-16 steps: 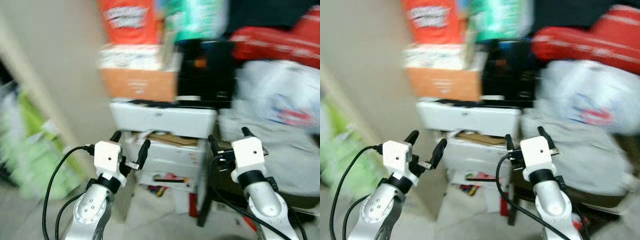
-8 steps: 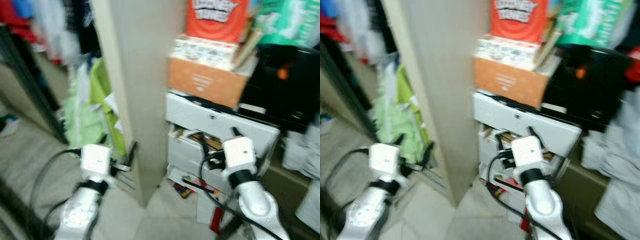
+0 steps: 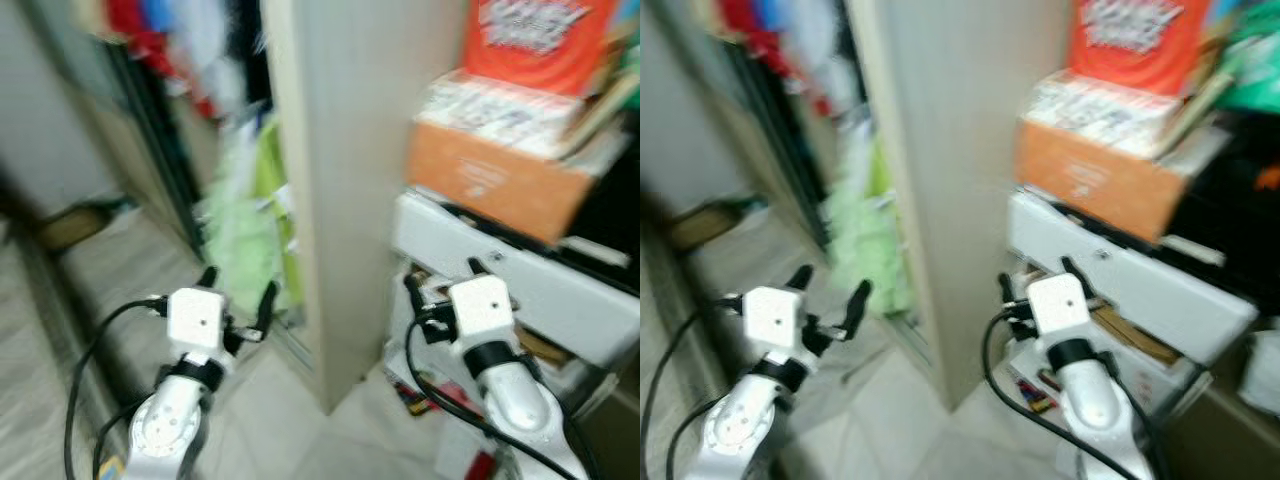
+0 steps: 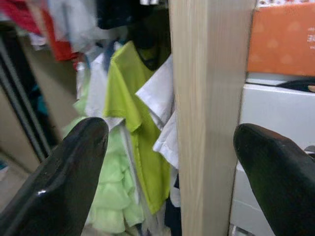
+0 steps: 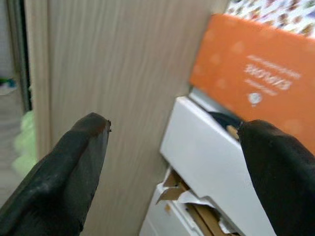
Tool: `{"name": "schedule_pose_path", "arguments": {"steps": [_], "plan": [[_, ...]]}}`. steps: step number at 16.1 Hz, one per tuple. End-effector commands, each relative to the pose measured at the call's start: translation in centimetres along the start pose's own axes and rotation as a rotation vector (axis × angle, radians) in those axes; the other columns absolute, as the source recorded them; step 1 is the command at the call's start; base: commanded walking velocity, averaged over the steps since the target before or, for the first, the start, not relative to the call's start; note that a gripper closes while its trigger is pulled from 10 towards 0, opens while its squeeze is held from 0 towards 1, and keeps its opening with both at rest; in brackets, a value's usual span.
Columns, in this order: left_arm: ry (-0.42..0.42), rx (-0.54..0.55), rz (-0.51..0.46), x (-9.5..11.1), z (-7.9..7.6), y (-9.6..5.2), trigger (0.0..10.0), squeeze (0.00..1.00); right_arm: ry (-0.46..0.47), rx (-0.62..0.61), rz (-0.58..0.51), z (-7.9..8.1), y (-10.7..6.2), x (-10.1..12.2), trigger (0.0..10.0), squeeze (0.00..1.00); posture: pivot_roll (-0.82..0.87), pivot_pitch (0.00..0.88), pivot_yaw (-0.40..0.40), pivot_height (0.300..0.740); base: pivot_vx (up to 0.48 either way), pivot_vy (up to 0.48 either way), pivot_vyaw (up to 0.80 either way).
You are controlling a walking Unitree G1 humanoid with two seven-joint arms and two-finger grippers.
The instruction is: Clean up the room
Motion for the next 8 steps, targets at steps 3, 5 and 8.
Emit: {"name": "schedule_pose_path", "arguments": {"steps": [3,5,8], "plan": [[0.021,0.022,-0.005,0.37,0.58,0.00,10.0,0.00,0.017,0.006,-0.026,0.19,0.16,0.63,10.0,0.00,-0.06,0.032,0.012,0.740,0.000,0.000,0.00],[0.021,0.018,-0.003,0.41,0.53,-0.01,10.0,0.00,0.019,0.006,-0.026,0.23,0.10,0.69,10.0,0.00,-0.06,0.037,0.015,0.740,0.000,0.000,0.00],[0.022,0.013,-0.002,0.41,0.44,0.04,10.0,0.00,0.021,0.008,-0.029,0.30,0.10,0.75,10.0,0.00,-0.07,0.039,0.016,0.740,0.000,0.000,0.00]]}}
Point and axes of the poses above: a point about 5 cm out from each wrist's last joint towards the gripper, its own y axis pointing out of the wrist towards the gripper, its own x axis along the axis of the wrist's last joint, z = x × y, the point moved 3 cm from there along y, pointing out of the wrist towards the gripper, and after that the axes turned 9 degrees about -y, right-handed, at the moved point
